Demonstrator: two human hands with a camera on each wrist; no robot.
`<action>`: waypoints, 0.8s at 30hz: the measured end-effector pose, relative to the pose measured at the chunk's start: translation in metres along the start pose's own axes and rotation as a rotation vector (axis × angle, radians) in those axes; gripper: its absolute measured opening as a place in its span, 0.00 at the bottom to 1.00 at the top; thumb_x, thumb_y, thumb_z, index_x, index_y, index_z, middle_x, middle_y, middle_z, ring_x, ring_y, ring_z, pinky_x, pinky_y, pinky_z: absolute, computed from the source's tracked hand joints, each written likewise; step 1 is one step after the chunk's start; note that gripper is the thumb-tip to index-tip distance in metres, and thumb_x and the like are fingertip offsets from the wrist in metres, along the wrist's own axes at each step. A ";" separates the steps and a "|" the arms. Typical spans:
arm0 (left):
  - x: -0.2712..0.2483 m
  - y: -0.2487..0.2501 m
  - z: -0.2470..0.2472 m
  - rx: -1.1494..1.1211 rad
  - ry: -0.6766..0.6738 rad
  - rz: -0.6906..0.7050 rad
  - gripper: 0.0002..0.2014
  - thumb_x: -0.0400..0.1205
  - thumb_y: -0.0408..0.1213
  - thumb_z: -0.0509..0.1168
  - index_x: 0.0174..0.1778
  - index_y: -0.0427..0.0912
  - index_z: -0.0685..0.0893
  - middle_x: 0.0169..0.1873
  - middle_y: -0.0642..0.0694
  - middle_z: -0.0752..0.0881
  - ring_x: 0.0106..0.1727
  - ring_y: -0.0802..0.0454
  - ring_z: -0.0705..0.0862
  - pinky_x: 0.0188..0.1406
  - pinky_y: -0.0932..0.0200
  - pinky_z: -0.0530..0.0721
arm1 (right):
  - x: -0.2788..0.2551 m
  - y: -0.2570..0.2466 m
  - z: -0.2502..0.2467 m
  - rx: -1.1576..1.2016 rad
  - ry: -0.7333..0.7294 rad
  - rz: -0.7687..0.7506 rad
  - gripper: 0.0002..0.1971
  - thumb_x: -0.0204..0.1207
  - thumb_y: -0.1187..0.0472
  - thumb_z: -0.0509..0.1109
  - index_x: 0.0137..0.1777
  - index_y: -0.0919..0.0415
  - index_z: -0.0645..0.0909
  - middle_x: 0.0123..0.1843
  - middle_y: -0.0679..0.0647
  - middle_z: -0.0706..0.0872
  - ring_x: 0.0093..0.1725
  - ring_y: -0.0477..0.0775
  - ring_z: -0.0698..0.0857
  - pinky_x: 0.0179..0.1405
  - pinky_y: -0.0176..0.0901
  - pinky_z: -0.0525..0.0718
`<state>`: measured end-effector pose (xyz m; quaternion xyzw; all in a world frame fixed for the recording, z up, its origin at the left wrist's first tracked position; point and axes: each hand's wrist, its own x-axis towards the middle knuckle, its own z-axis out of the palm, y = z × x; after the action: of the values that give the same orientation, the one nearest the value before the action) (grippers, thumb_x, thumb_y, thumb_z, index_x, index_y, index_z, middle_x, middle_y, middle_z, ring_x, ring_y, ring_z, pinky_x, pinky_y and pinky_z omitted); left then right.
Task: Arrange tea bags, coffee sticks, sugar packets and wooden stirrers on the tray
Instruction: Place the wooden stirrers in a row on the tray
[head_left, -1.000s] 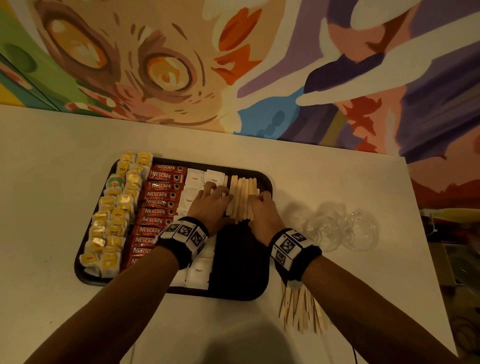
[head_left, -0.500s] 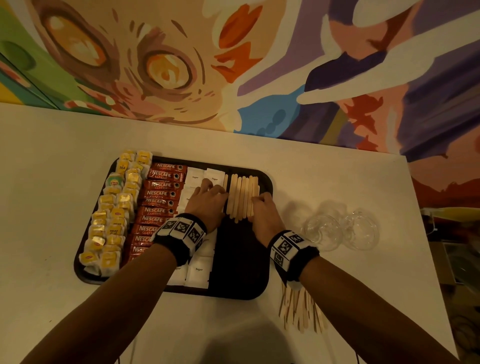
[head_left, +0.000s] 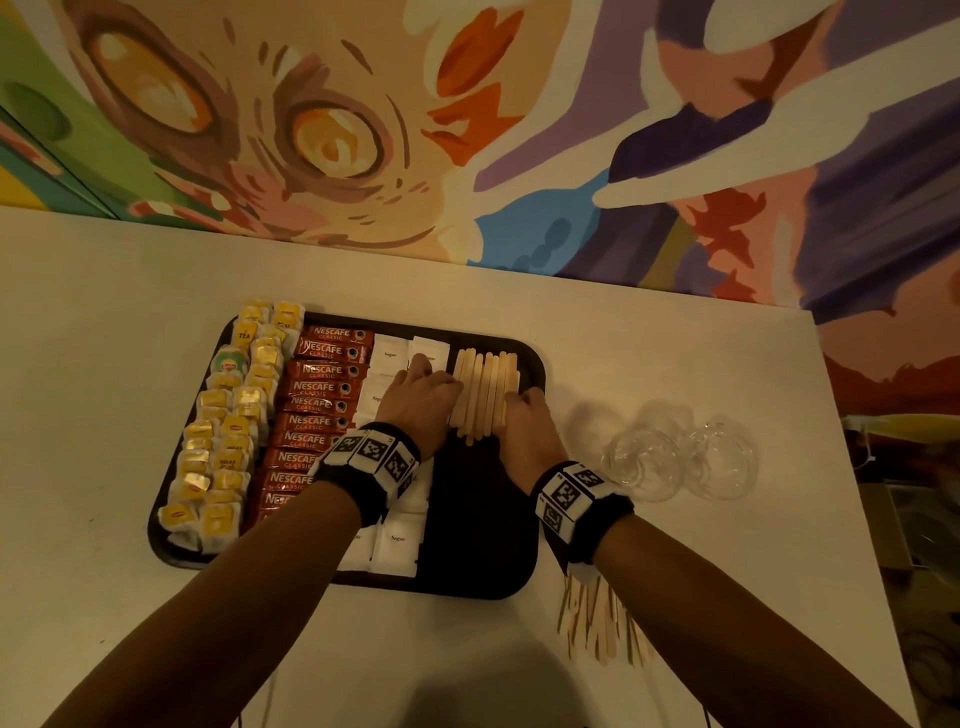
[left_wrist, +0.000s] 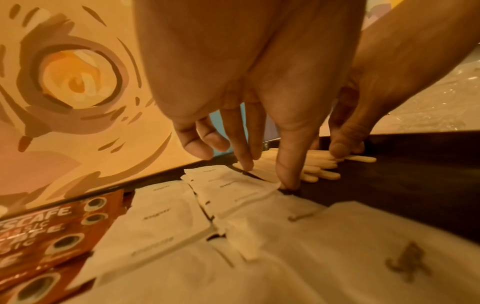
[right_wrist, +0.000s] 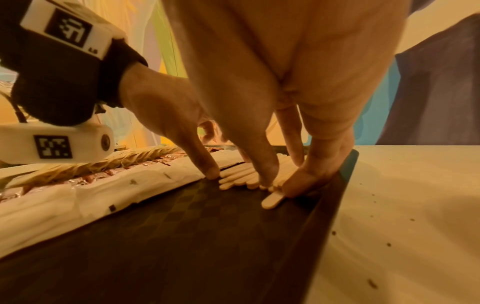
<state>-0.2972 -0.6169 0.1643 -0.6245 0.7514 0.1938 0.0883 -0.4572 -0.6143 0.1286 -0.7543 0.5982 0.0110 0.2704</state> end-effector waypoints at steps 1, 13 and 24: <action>0.001 0.000 0.000 -0.002 -0.001 0.000 0.25 0.79 0.39 0.69 0.74 0.46 0.73 0.74 0.51 0.75 0.75 0.44 0.62 0.71 0.50 0.68 | -0.001 0.000 -0.001 -0.001 0.002 -0.003 0.19 0.77 0.68 0.71 0.67 0.64 0.76 0.65 0.61 0.76 0.59 0.53 0.76 0.56 0.38 0.78; 0.001 0.002 0.010 -0.061 0.036 -0.024 0.28 0.80 0.47 0.68 0.76 0.48 0.71 0.74 0.51 0.74 0.75 0.45 0.63 0.71 0.50 0.69 | -0.006 -0.004 -0.008 0.052 0.016 0.006 0.19 0.81 0.67 0.68 0.71 0.64 0.72 0.67 0.62 0.71 0.55 0.55 0.77 0.56 0.45 0.84; 0.001 0.010 0.020 -0.051 0.050 -0.010 0.31 0.77 0.54 0.70 0.74 0.49 0.74 0.73 0.50 0.73 0.73 0.45 0.64 0.70 0.51 0.71 | -0.010 -0.006 -0.014 0.073 -0.047 0.031 0.16 0.80 0.73 0.61 0.67 0.73 0.74 0.68 0.72 0.70 0.65 0.70 0.75 0.61 0.49 0.74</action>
<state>-0.3093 -0.6085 0.1479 -0.6349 0.7451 0.1969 0.0546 -0.4589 -0.6103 0.1463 -0.7340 0.6034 0.0108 0.3115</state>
